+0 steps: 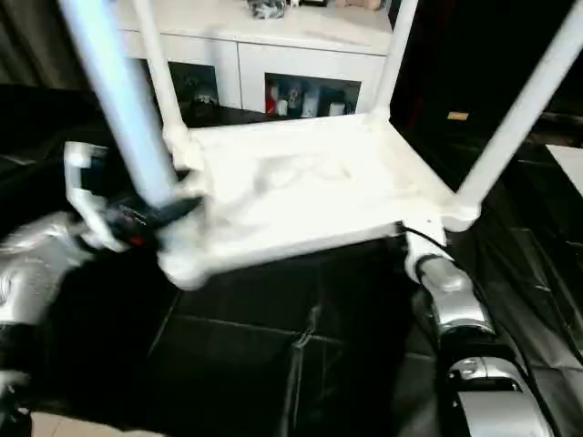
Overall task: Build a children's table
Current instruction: Rotate table base
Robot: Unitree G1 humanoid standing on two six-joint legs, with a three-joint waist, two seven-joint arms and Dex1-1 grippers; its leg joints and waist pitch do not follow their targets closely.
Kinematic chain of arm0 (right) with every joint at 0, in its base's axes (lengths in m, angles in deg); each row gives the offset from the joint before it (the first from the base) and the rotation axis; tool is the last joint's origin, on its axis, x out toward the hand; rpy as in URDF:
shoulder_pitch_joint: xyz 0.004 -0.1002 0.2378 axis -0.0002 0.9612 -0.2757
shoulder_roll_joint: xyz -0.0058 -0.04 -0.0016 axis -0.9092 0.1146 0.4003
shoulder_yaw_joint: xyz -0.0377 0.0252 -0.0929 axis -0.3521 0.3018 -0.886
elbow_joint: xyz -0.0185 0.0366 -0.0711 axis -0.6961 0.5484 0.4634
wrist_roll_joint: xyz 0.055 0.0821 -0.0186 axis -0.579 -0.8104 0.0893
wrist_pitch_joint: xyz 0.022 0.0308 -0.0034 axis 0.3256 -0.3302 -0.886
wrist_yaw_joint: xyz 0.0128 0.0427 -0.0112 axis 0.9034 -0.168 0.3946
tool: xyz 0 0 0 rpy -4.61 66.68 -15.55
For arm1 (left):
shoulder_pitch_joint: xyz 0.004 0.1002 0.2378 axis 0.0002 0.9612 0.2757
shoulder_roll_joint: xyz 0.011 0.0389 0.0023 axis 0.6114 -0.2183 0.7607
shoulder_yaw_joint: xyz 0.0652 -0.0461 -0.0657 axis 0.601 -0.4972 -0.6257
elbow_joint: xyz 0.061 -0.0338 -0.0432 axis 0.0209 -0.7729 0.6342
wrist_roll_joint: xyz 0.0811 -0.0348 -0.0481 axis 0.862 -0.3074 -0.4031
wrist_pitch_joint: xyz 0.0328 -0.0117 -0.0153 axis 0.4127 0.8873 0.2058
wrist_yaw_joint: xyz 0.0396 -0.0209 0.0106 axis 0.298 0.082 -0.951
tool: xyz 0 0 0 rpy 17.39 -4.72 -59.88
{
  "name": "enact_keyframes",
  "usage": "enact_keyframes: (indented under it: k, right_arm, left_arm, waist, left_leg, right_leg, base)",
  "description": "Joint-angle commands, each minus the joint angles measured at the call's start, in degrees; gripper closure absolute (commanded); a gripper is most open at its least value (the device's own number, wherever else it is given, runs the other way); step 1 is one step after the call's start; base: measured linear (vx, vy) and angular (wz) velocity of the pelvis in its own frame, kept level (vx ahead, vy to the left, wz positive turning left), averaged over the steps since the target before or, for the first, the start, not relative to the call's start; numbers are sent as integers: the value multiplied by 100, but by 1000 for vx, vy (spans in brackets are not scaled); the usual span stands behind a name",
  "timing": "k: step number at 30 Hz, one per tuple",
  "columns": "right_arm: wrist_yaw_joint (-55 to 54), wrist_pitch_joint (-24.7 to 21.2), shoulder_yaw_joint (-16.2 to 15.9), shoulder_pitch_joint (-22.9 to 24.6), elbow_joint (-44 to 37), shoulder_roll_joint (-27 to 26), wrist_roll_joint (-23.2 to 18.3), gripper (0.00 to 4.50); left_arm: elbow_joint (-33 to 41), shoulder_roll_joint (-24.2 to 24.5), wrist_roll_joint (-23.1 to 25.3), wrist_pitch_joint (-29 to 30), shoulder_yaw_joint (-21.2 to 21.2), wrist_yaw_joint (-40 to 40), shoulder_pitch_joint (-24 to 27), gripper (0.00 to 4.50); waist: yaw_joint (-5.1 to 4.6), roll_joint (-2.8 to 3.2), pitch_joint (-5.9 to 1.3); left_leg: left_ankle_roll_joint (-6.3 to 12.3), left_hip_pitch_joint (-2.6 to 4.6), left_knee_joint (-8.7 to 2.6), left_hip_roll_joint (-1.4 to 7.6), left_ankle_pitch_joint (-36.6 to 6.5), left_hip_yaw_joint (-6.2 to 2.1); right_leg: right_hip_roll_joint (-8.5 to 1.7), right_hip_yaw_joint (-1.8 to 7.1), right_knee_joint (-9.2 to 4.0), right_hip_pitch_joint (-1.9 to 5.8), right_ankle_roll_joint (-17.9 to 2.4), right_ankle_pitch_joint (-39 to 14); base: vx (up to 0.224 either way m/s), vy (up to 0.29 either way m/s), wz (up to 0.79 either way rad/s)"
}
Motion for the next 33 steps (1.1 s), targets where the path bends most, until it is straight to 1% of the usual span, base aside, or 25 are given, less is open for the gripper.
enact_keyframes:
  k: [1,2,3,4,5,7,8,9,10,11,12,13,15,17,18,19,20,21,23,24,25,28,31,32,33]
  right_arm:
    - [179,200,-69,-241,-13,-138,-24,81]
    - [261,260,-64,-243,8,-164,-58,81]
    - [330,317,-59,-240,11,-191,-77,81]
    - [502,377,-82,-212,-56,-237,-104,81]
    - [649,412,-111,-186,-114,-278,-122,81]
    - [819,454,-146,-161,-166,-329,-139,81]
    - [1048,497,-209,-112,-269,-412,-184,81]
    - [1048,497,-209,-112,-269,-412,-184,81]
    - [1170,524,-257,-96,-295,-463,-192,81]
    - [1244,540,-295,-82,-321,-500,-195,81]
    - [1264,549,-303,-81,-320,-510,-192,81]
    - [1400,590,-356,-58,-362,-585,-185,81]
    - [1603,590,-459,22,-507,-694,-165,81]
    - [1750,604,-555,97,-617,-831,-157,81]
    - [1802,617,-595,120,-648,-889,-138,81]
    - [1846,635,-641,138,-682,-944,-126,81]
    - [1885,635,-684,157,-731,-1010,-123,81]
    - [1976,627,-821,209,-874,-1156,-98,81]
    - [2015,622,-857,226,-925,-1204,-99,81]
    - [2059,612,-885,243,-977,-1245,-111,81]
    - [2115,610,-919,268,-1043,-1282,-127,81]
    - [2293,548,-1015,379,-1298,-1406,-104,81]
    - [2342,554,-1082,402,-1347,-1450,-87,81]
    - [2402,539,-1136,436,-1441,-1498,-90,81]
    - [2402,536,-1138,438,-1448,-1501,-89,81]
  left_arm:
    - [667,-55,-328,264,401,229,-54,7]
    - [878,7,-428,433,450,249,35,7]
    - [1104,72,-510,609,479,260,133,7]
    - [1495,181,-731,937,507,258,301,7]
    - [1737,277,-852,1106,531,265,411,7]
    - [2015,388,-994,1309,557,260,535,7]
    - [2345,469,-1211,1552,583,177,652,7]
    - [2345,469,-1211,1552,583,177,652,7]
    - [2514,485,-1293,1644,593,105,704,7]
    - [2597,479,-1338,1681,593,56,727,7]
    - [2621,477,-1351,1695,590,38,732,7]
    - [2740,434,-1449,1777,549,-87,751,7]
    - [2809,355,-1485,1777,514,-236,773,7]
    - [2764,213,-1288,1584,569,-382,746,7]
    - [2741,159,-1220,1538,593,-456,723,7]
    - [2703,126,-1148,1486,620,-480,695,7]
    - [2656,77,-1070,1420,645,-522,656,7]
    - [2574,-15,-1010,1362,706,-555,561,7]
    - [2555,-42,-1030,1380,724,-577,523,7]
    - [2545,-59,-1075,1409,737,-575,491,7]
    - [2531,-86,-1080,1405,758,-583,458,7]
    - [2452,-273,-1108,1395,873,-608,278,7]
    - [2359,-388,-1034,1335,940,-622,167,7]
    - [2228,-523,-950,1254,1012,-629,45,7]
    - [2214,-536,-935,1237,1017,-634,37,7]
  waist:
    - [-33,50,-340]
    - [-56,49,-333]
    - [-82,23,-329]
    - [-120,14,-335]
    - [-157,3,-326]
    - [-210,-3,-341]
    - [-273,-31,-346]
    - [-282,-29,-337]
    - [-291,-36,-328]
    - [-285,-23,-334]
    - [-284,-11,-335]
    - [-287,-32,-337]
    - [-275,-28,-332]
    - [-253,-21,-331]
    - [-246,-6,-336]
    - [-249,-9,-339]
    - [-249,21,-335]
    - [-257,22,-336]
    - [-264,11,-335]
    - [-259,33,-335]
    - [-267,21,-329]
    - [-256,32,-332]
    - [-251,36,-336]
    - [-254,34,-335]
    - [-253,31,-335]
  left_leg:
    - [-363,190,-576,259,-2559,-173]
    - [-362,173,-578,249,-2626,-183]
    - [-354,152,-575,247,-2638,-188]
    - [-338,117,-573,247,-2598,-207]
    - [-316,86,-580,245,-2579,-214]
    - [-269,48,-563,232,-2434,-224]
    - [-209,-14,-558,225,-2244,-233]
    - [-190,-29,-561,224,-2211,-238]
    - [-178,-25,-555,220,-2218,-231]
    - [-189,13,-535,224,-2246,-229]
    - [-177,39,-522,215,-2237,-230]
    - [-169,46,-518,219,-2233,-222]
    - [-132,64,-506,215,-2180,-200]
    - [-116,87,-504,223,-2140,-198]
    - [-119,85,-513,228,-2124,-201]
    - [-121,85,-515,232,-2124,-204]
    - [-128,78,-525,232,-2131,-216]
    - [-157,90,-530,236,-2203,-218]
    - [-175,93,-531,230,-2242,-219]
    - [-186,88,-537,229,-2246,-226]
    - [-188,92,-540,227,-2302,-224]
    - [-193,114,-536,230,-2324,-225]
    - [-201,129,-540,232,-2316,-221]
    - [-189,113,-543,228,-2290,-223]
    - [-179,118,-540,227,-2280,-217]
  right_leg:
    - [-213,110,-388,139,-1079,-2256]
    - [-218,106,-407,146,-1003,-2411]
    - [-231,107,-418,153,-952,-2519]
    - [-249,103,-400,175,-944,-2550]
    - [-243,96,-407,185,-931,-2595]
    - [-247,93,-395,204,-929,-2585]
    - [-238,87,-360,240,-961,-2490]
    - [-232,80,-363,234,-947,-2541]
    - [-227,78,-380,219,-922,-2636]
    - [-229,86,-383,190,-932,-2702]
    - [-217,89,-400,165,-970,-2660]
    - [-211,94,-400,155,-1002,-2607]
    - [-186,110,-386,139,-1107,-2407]
    - [-182,118,-388,137,-1137,-2343]
    - [-175,117,-381,145,-1155,-2262]
    - [-173,114,-374,149,-1166,-2216]
    - [-174,111,-363,155,-1180,-2189]
    - [-172,111,-369,153,-1168,-2208]
    - [-170,116,-364,156,-1176,-2179]
    - [-174,114,-355,165,-1180,-2159]
    - [-172,114,-367,159,-1163,-2203]
    - [-179,127,-372,149,-1167,-2215]
    - [-168,127,-370,146,-1220,-2103]
    - [-169,127,-363,162,-1235,-2053]
    - [-168,130,-369,159,-1230,-2036]
  base:
    - [0,0,0]
    - [0,0,0]
    - [0,0,0]
    - [0,0,0]
    - [0,0,0]
    - [0,0,0]
    - [-9,-22,-19]
    - [-9,-22,-19]
    - [-2,-18,-18]
    - [0,0,0]
    - [0,0,0]
    - [0,0,0]
    - [0,0,0]
    - [0,0,0]
    - [0,0,0]
    - [0,0,0]
    - [0,0,0]
    - [0,0,0]
    - [0,0,0]
    - [0,0,0]
    - [0,0,0]
    - [0,0,0]
    - [0,0,0]
    - [0,0,0]
    - [0,0,0]
